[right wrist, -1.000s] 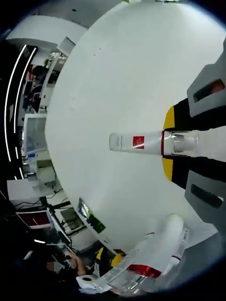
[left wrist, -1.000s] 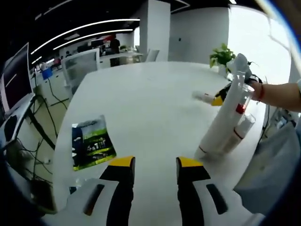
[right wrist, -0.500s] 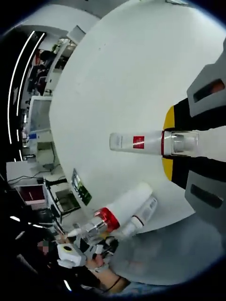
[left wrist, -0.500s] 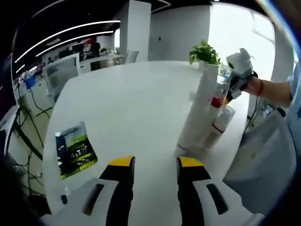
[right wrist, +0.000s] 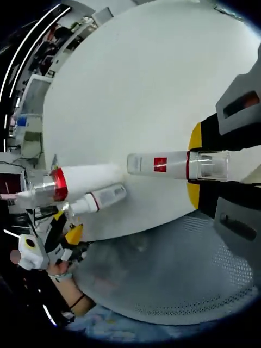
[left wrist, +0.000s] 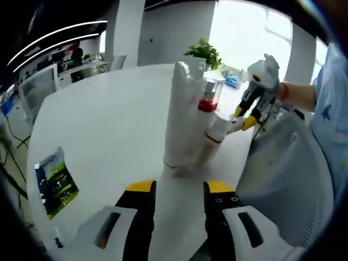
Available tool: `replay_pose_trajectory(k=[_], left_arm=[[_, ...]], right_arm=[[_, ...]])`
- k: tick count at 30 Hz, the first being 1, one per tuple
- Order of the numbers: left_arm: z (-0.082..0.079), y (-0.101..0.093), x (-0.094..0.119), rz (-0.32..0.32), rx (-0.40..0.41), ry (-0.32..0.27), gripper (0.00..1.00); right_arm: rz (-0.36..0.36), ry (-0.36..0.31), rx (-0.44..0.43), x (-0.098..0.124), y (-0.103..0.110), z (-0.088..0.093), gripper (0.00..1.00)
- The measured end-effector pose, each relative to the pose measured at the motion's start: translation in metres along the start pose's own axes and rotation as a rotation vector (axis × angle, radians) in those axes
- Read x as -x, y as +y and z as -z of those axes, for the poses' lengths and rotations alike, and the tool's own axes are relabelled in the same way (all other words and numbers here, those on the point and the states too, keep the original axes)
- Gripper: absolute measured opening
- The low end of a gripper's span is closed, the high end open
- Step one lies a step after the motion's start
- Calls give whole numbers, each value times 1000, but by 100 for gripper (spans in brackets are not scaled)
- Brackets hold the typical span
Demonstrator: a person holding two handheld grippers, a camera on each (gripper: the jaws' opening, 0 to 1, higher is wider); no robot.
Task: Arrange the skincare products in the storage area until every visible bottle or jar stands upright without overlapping.
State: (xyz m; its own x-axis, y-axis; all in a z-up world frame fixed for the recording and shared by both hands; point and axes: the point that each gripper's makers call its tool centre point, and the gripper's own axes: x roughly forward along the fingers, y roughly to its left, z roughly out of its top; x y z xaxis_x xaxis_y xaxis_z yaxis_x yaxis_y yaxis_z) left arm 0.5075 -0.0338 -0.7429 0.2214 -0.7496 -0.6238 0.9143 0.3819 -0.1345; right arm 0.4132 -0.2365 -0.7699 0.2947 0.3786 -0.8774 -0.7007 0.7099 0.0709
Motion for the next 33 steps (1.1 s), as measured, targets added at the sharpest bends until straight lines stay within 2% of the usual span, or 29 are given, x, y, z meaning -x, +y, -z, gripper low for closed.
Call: replay_pose_trajectory(k=[2, 6, 8, 11, 13, 19, 24, 29, 33], left_arm=[[1, -5, -1, 22, -9, 7, 38], [3, -18, -3, 85, -26, 21, 36], [5, -28, -3, 136, -33, 30, 35], [7, -39, -4, 188, -36, 38, 34], [7, -52, -5, 246, -53, 42, 35], [5, -76, -10, 313, -112, 41, 38], [5, -97, -10, 393, -187, 35, 37], [4, -101, -9, 413, -202, 28, 31], [11, -104, -12, 419, -238, 58, 28]], right_arm=[[-28, -4, 17, 1, 2, 1, 13], [-97, -18, 87, -1, 20, -6, 13], [-129, -24, 139, -2, 29, -14, 13], [-149, -30, 154, -4, 37, -21, 13], [-177, -37, 198, -6, 48, -31, 13], [-244, -56, 297, -14, 81, -55, 13], [-264, -54, 355, -23, 100, -72, 13], [-276, -25, 401, -31, 110, -77, 13], [-290, -14, 406, -32, 114, -81, 13]])
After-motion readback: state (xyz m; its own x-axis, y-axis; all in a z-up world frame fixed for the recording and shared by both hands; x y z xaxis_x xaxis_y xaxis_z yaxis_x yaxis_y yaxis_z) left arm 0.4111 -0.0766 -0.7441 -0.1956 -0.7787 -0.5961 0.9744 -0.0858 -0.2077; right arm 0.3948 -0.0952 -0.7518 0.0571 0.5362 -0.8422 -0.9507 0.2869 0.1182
